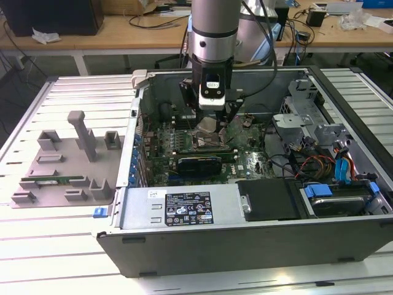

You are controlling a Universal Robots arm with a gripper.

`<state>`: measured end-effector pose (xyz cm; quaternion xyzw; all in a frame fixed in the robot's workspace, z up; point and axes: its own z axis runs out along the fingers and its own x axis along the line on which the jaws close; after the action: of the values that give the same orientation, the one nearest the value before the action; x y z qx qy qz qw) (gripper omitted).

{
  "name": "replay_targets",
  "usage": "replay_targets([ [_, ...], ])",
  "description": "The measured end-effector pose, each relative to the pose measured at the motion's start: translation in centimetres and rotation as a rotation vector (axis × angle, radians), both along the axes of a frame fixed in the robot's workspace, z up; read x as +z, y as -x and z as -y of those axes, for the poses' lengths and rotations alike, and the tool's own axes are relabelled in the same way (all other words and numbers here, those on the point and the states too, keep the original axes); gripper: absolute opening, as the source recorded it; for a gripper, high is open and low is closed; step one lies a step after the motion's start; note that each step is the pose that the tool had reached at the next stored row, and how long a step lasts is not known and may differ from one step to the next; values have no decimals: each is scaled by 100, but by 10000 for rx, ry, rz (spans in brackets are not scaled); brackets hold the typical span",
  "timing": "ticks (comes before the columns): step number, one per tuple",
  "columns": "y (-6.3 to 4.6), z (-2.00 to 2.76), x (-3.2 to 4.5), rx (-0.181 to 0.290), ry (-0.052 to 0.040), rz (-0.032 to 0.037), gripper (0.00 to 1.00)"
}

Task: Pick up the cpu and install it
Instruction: 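Place the cpu into insertion slot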

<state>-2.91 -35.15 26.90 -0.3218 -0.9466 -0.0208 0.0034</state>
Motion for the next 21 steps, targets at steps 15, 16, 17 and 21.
replay_targets([
  [15, 0, 0, -25, -3171, 6, -1, 55],
  [16, 0, 0, -30, -3542, 6, -1, 55],
  [17, 0, 0, -34, -3881, 6, -2, 55],
  [21, 0, 0, -47, -4860, 6, -2, 55],
])
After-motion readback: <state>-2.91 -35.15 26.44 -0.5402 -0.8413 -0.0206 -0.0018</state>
